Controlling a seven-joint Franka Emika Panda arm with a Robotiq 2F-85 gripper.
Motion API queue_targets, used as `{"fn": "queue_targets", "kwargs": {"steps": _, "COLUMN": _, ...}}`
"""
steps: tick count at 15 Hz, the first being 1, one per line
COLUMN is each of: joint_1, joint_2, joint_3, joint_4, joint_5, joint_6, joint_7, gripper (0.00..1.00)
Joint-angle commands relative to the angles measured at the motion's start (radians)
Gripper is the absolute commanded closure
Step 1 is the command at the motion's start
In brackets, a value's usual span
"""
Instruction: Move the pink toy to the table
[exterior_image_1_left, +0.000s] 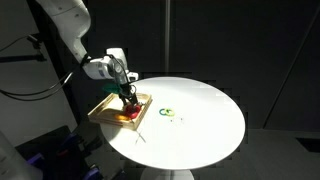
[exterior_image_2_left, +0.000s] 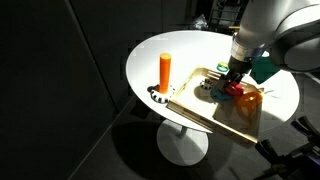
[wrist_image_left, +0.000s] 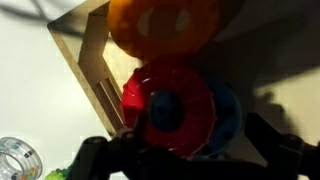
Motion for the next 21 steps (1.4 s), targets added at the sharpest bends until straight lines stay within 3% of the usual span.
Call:
{"fn": "queue_targets", "kwargs": {"steps": 1, "joint_1": 0.030, "joint_2": 0.051, "joint_3": -0.024, "joint_4": 0.058, "joint_5": 0.032, "joint_6": -0.012, "joint_7": -0.011, "gripper": 0.26}}
{"fn": "queue_targets", "kwargs": {"steps": 9, "joint_1": 0.048, "joint_2": 0.018, "joint_3": -0.038, "joint_4": 0.090, "joint_5": 0.079, "joint_6": -0.071, "joint_7": -0.004, "gripper": 0.90}}
{"fn": "queue_targets", "kwargs": {"steps": 15, "joint_1": 0.044, "joint_2": -0.077, "joint_3": -0.074, "joint_4": 0.071, "joint_5": 0.047, "joint_6": -0.082, "joint_7": 0.027, "gripper": 0.90}}
{"fn": "queue_targets", "kwargs": {"steps": 21, "joint_1": 0.030, "joint_2": -0.092, "joint_3": -0.145, "joint_4": 0.078, "joint_5": -0.041, "joint_6": -0.140, "joint_7": 0.119, "gripper": 0.90}}
